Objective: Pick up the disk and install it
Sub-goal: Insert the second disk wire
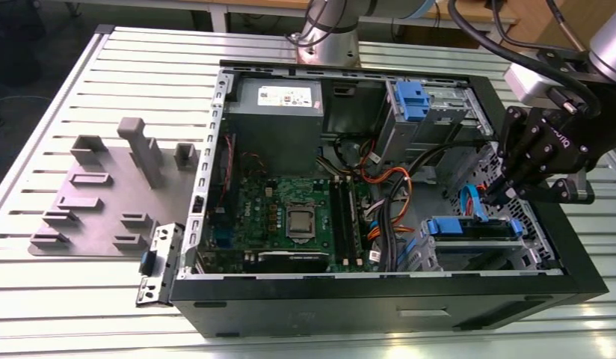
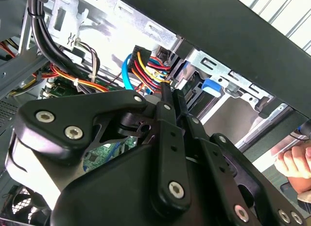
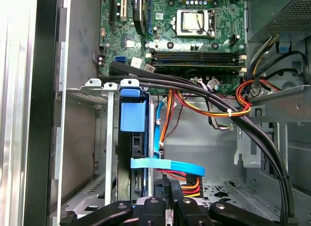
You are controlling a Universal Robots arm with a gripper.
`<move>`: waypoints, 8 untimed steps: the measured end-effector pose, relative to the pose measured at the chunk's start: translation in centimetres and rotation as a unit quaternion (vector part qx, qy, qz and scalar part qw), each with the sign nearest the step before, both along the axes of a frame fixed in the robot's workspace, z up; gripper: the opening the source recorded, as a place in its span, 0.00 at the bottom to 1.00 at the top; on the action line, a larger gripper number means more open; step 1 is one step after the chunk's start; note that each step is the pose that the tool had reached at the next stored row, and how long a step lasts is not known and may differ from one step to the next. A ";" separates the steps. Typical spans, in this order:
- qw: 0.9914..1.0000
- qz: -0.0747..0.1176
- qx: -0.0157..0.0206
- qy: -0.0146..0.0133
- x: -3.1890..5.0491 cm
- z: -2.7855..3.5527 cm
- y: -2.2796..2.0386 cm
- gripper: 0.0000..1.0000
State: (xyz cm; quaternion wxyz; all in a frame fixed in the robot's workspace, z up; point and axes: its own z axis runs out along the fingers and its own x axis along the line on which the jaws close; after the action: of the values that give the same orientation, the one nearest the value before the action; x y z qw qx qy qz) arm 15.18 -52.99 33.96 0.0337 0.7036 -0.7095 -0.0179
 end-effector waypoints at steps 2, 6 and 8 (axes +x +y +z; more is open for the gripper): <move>1.000 0.000 0.000 0.000 -0.04 0.00 0.00 0.16; 1.000 0.000 0.000 0.000 -0.05 0.00 0.00 0.16; 1.000 0.000 0.000 0.000 -0.05 0.00 0.00 0.16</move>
State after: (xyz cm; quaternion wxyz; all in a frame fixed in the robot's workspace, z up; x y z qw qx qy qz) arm 15.14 -52.99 33.96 0.0337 0.7036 -0.7095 -0.0179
